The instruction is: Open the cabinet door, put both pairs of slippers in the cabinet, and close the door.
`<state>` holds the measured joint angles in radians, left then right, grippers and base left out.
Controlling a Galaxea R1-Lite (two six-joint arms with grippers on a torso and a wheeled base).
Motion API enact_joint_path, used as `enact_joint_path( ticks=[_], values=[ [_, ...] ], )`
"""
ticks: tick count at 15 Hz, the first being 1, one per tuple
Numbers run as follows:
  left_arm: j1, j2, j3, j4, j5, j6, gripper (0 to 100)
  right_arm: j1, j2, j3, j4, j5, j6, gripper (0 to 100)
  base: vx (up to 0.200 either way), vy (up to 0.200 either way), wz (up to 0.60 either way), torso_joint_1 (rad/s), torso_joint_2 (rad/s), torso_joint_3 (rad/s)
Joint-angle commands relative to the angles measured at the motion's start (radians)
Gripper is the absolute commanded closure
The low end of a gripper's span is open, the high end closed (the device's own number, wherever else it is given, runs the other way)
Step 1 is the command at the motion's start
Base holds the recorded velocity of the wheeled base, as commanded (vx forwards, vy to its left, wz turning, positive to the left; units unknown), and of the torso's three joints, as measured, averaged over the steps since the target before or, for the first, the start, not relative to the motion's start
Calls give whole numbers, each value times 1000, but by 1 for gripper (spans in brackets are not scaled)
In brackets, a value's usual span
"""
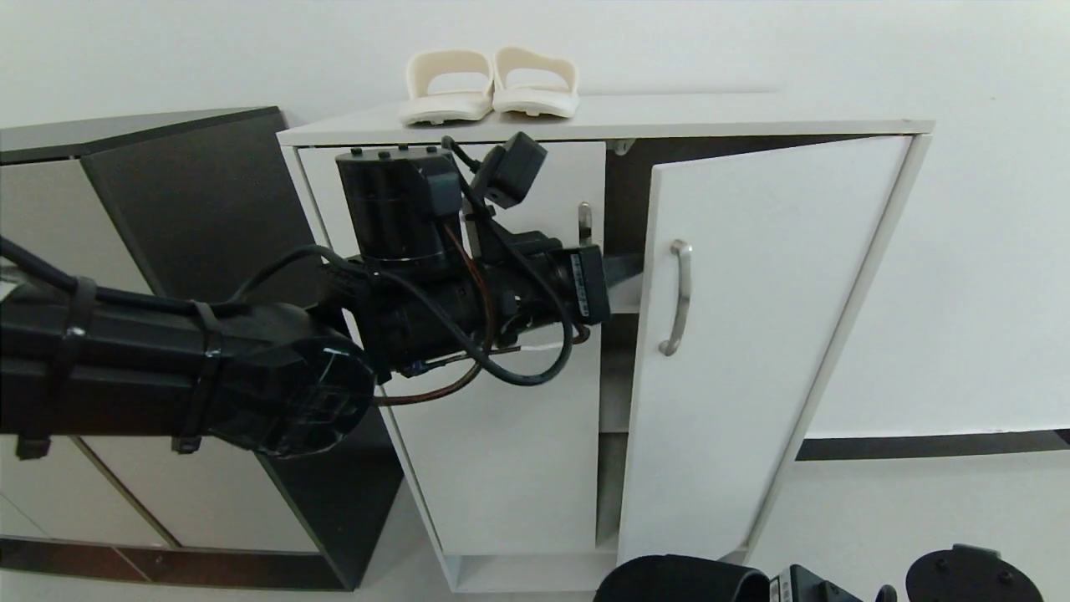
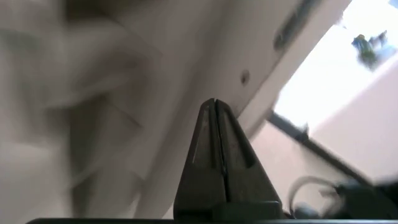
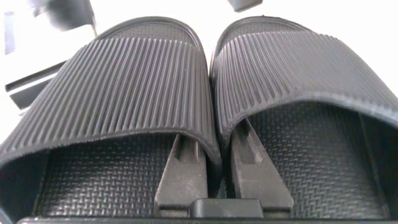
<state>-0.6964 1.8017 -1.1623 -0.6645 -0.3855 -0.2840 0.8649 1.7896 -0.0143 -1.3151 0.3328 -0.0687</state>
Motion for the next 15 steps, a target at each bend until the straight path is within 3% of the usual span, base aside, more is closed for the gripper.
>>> enact_joint_path(
  ticks=[1, 3, 6, 7, 9, 11, 13, 14, 15],
  values=[
    [-78, -27, 46, 2, 11, 26, 100, 8, -2, 14, -3, 5, 0, 100, -200, 0, 0, -7, 2, 7],
    [-167, -39, 64, 2, 45, 31, 100, 46, -21, 14, -3, 8, -2, 100, -200, 0, 0, -5, 2, 5],
    [-161, -35, 66, -1, 54, 31, 100, 62, -29, 14, -10, 3, 1, 100, -200, 0, 0, 1, 1, -1],
    [-134, -38, 75, -4, 63, 32, 100, 49, -24, 13, -13, 3, 6, 100, -200, 0, 0, 2, 2, 2],
    [-45, -96, 130, -7, 155, 51, 100, 8, 2, 8, -46, 5, 6, 100, 0, 0, 0, 0, 0, 0],
    [34, -265, 299, -20, 211, 60, 100, 6, 22, 13, -90, 2, 4, 100, 0, 0, 0, 0, 0, 0],
    [75, -499, 486, 13, 261, 68, 100, 6, 24, 13, -95, 2, 4, 100, 0, 0, 0, 0, 0, 0],
    [169, -719, 624, 97, 341, 68, 100, 0, 24, 14, -95, 0, 4, 100, 0, 0, 0, 0, 0, 0],
    [244, -829, 693, 175, 378, 68, 100, -12, 25, 14, -95, 0, 4, 100, 0, 0, 0, 0, 0, 0]
  ],
)
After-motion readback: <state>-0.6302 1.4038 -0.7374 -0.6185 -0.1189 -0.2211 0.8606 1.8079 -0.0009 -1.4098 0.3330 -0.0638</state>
